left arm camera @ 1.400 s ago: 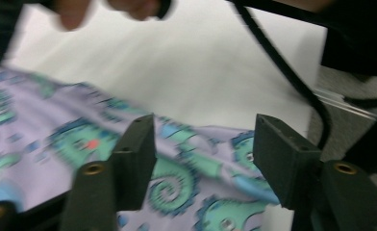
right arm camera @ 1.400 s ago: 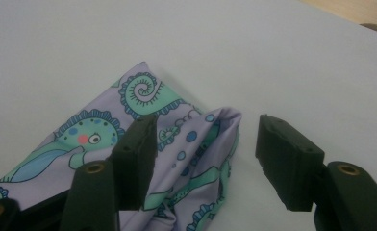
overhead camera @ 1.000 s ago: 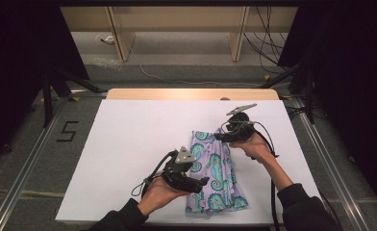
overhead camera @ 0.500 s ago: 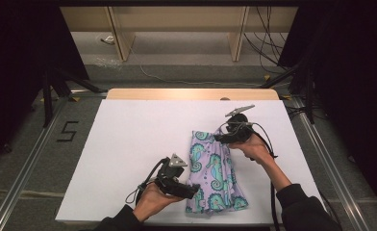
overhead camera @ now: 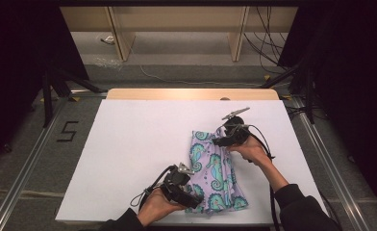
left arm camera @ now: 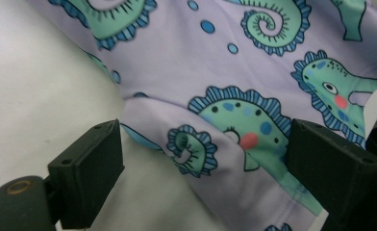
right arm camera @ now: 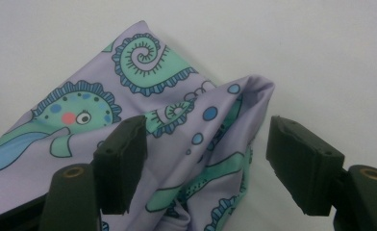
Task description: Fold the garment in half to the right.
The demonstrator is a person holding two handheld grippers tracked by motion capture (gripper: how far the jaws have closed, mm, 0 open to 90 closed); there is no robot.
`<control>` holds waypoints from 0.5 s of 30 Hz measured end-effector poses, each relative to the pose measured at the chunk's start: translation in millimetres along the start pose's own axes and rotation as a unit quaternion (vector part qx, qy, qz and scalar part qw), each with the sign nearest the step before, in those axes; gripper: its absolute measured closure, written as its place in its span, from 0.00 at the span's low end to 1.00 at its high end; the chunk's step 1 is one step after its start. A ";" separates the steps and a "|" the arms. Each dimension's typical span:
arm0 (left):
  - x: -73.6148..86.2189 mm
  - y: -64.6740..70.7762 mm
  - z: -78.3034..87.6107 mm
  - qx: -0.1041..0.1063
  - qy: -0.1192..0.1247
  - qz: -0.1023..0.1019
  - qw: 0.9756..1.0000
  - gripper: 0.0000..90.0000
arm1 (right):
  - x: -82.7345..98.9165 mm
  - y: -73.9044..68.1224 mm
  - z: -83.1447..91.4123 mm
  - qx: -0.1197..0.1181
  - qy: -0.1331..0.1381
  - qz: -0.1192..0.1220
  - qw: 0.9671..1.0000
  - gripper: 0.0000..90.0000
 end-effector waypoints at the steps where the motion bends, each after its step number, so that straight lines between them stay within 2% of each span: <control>1: 1.2 1.2 -1.7 0.002 -0.003 0.002 1.000 0.14 | 0.2 -0.2 -0.5 0.000 -0.001 0.000 1.000 0.35; 5: 3.9 3.7 -6.1 0.007 -0.012 0.003 1.000 0.14 | 1.8 0.1 -3.5 0.001 -0.006 -0.001 1.000 0.35; 15: 2.8 6.3 -6.0 0.017 -0.003 0.012 1.000 0.16 | 7.4 4.5 -12.3 -0.004 -0.024 -0.014 1.000 0.36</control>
Point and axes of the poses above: each handheld gripper's, and its own axes: z roughly backward along the jaws, x roughly out of its underside, y roughly to its right, the point moved 9 cm from there along -z, roughly forward along the jaws
